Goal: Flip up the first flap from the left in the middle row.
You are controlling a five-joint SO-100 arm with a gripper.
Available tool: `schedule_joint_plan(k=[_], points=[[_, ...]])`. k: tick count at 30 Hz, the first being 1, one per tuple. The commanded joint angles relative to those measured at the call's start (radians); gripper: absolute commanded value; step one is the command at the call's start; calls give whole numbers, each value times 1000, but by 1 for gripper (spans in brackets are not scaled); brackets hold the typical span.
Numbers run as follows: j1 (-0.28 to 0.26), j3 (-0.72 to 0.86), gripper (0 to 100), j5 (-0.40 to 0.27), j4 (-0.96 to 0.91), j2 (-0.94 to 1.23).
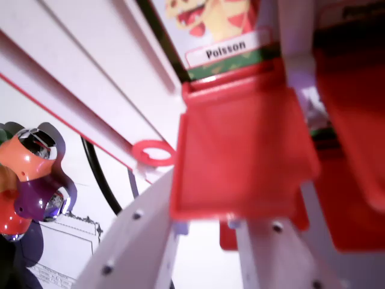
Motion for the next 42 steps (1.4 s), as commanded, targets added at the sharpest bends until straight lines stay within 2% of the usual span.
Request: schedule_joint_plan(k=[1, 5, 19, 30, 37, 42], points=[[8, -127, 2, 11, -46, 38], [14, -138, 2, 23, -94, 35], [41, -169, 2, -38, -201, 23], [-3, -141, 2, -35, -54, 192], [-37, -112, 2, -95, 74, 370], [-35, -58, 2, -163, 181, 526]])
